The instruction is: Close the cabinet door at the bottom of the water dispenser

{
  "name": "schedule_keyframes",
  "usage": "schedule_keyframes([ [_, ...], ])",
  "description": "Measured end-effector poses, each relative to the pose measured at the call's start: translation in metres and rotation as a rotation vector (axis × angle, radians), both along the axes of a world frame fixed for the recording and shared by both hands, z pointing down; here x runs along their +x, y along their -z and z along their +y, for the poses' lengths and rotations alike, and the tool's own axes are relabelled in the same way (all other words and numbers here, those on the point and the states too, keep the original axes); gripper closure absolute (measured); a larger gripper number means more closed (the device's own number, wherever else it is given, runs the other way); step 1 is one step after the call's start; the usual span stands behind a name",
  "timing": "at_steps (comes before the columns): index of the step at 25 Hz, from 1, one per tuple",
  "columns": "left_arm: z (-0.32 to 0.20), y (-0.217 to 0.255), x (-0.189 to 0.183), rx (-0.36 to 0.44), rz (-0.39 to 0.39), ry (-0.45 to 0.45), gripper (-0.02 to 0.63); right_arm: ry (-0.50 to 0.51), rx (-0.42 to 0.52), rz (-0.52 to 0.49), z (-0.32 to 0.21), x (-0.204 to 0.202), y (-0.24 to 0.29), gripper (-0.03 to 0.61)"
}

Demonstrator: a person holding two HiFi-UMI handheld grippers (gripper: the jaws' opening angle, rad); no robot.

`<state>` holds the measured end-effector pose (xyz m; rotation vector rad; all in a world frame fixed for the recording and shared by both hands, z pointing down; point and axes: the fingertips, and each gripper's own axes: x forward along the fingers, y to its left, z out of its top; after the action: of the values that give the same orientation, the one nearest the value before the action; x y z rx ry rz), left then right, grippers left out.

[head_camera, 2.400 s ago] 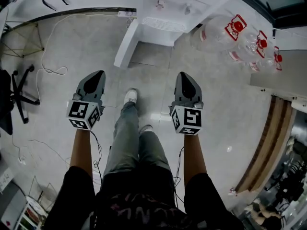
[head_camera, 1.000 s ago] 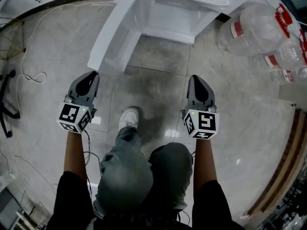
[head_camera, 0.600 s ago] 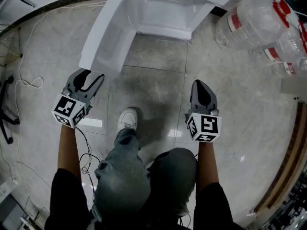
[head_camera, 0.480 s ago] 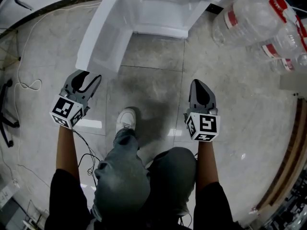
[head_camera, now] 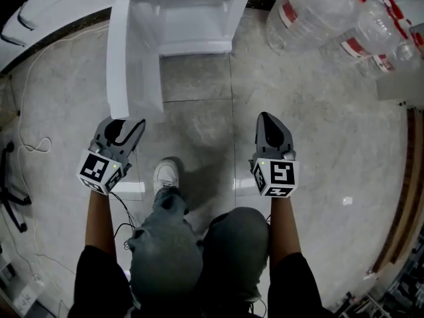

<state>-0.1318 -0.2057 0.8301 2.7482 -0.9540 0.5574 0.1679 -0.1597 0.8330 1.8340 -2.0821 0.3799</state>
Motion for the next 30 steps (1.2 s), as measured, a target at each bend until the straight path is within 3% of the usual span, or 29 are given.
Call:
schedule_keyframes([
  [6,-0.001,0.001,0.059,0.01,0.023,-0.091,0.472,-0.067,0.019,0.011,0.016,0.026,0.008,0.565],
  [13,-0.018,0.003,0.131,0.021,0.045,-0.209,0.474,-0.144,0.017,0.023,0.034,0.062,0.012,0.565],
  [23,-0.065,0.003,0.208,0.049,0.096,-0.285,0.472,-0.242,-0.019,0.057,0.051,0.107,0.0,0.565],
  [30,-0.112,-0.006,0.243,0.056,0.081,-0.324,0.468,-0.288,-0.039,0.062,0.048,0.121,-0.006,0.565],
])
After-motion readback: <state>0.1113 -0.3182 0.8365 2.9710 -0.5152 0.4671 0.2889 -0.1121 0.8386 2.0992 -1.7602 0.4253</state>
